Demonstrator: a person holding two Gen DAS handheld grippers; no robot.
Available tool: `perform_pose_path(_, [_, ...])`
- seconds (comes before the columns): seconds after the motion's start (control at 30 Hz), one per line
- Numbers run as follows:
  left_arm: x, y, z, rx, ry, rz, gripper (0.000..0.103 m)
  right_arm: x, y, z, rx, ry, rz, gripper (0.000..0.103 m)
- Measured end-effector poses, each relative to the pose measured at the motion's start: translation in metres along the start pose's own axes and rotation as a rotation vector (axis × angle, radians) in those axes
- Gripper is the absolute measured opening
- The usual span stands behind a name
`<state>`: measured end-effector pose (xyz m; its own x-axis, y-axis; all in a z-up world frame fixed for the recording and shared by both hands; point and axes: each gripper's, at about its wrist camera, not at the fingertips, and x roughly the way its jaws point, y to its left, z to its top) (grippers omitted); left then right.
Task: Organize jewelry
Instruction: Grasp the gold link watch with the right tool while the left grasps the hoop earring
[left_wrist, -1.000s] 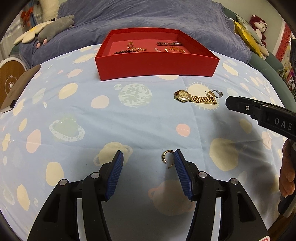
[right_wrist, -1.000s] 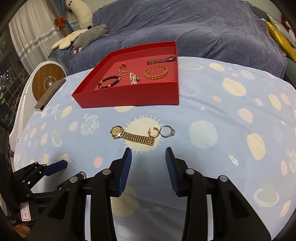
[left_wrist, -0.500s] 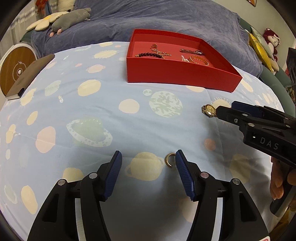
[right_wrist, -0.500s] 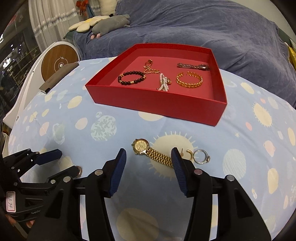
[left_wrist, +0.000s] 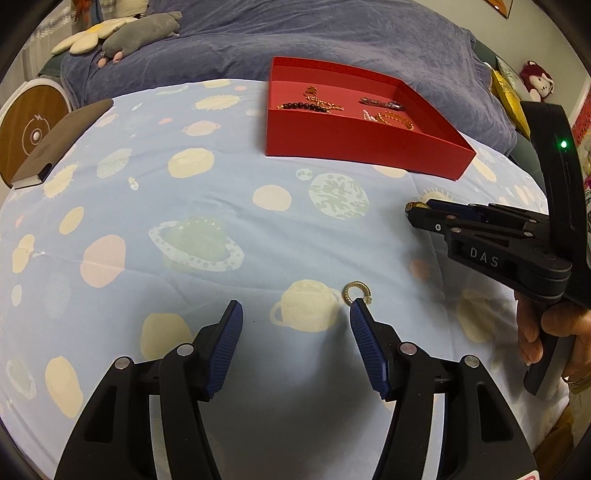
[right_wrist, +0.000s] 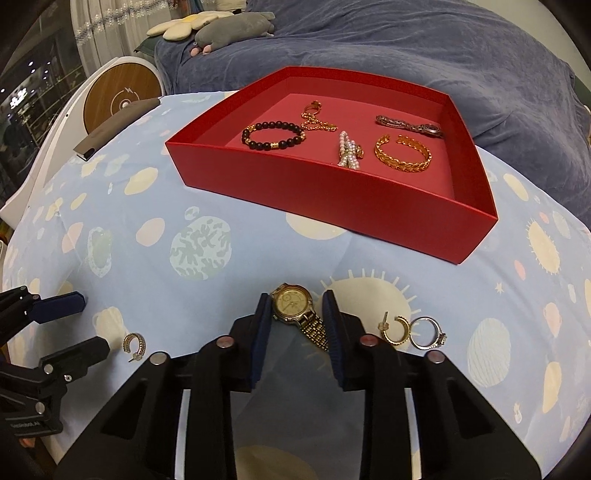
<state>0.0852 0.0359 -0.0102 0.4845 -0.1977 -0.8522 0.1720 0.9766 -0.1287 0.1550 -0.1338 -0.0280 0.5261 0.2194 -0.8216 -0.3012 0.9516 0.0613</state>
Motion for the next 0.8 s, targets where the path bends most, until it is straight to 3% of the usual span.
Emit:
perform_pose_path(0.3, [0.006,-0.016,0.001,0.039,-0.008,-0.007,0.059,-0.020,-0.014,-0.025,0.144,0.026,0.001,0.022])
perform_pose_path(0.53, [0.010,-0.025,0.002,0.066,-0.030,0.000,0.056,-0.033,-0.022,-0.042,0.180,0.030,0.006,0.022])
perform_pose_path(0.67, [0.012,-0.034,0.000,0.095,-0.045,0.017,0.049,-0.039,-0.027,-0.049,0.199,0.032,0.011,0.022])
perform_pose_path(0.8, [0.014,-0.040,-0.001,0.122,-0.070,0.046,0.032,-0.044,-0.032,-0.053,0.204,0.029,0.006,0.022])
